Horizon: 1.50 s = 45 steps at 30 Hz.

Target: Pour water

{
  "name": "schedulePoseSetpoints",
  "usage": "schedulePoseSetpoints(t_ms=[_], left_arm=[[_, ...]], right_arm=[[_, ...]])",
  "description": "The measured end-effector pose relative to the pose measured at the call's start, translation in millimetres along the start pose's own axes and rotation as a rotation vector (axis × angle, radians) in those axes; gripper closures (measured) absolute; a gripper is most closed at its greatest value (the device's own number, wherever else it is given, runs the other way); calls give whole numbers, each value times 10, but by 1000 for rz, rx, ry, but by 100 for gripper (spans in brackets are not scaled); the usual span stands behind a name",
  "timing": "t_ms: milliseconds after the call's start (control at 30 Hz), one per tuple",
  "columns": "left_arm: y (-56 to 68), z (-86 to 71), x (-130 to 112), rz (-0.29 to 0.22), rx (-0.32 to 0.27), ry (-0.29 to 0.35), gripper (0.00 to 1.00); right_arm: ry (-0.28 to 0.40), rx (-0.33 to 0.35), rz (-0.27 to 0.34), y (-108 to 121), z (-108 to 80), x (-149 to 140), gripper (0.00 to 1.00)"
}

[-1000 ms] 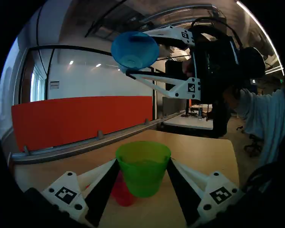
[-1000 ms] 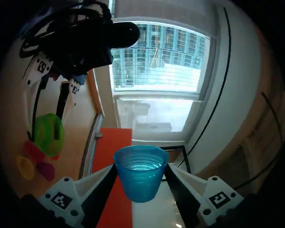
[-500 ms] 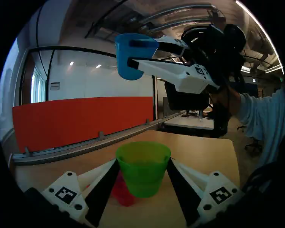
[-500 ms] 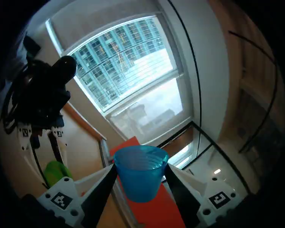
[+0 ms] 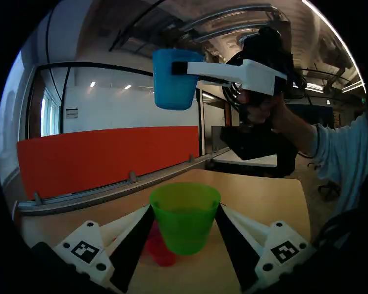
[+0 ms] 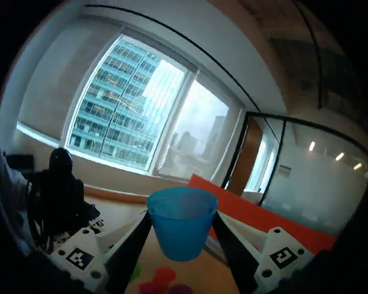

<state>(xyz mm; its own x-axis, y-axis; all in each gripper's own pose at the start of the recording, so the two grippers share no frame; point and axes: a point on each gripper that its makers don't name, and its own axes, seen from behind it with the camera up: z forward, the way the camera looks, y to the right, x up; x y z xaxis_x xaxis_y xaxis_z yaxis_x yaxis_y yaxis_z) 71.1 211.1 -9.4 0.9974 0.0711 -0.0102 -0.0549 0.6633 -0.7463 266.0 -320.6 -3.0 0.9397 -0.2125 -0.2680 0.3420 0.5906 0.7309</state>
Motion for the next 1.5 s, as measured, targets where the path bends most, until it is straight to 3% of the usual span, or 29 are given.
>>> schedulePoseSetpoints(t_ms=[167,300,567,1200,1500], left_arm=[[-17,-6,22,2,7,2,15],[-17,-16,36,0,10,5,15],[-67,-39,25,4,29,0,15],[-436,-268,-134,6,119,-41,15],[-463,-285,-192,10,132,-57,15]], right_arm=[[-4,25,168,-40,-26,16,12],[-6,35,227,-23,-45,2,12],[-11,25,226,-1,-98,-32,12],[-49,-69,234,449,-531,-375,12],[-60,-114,225,623,-713,-524,11]])
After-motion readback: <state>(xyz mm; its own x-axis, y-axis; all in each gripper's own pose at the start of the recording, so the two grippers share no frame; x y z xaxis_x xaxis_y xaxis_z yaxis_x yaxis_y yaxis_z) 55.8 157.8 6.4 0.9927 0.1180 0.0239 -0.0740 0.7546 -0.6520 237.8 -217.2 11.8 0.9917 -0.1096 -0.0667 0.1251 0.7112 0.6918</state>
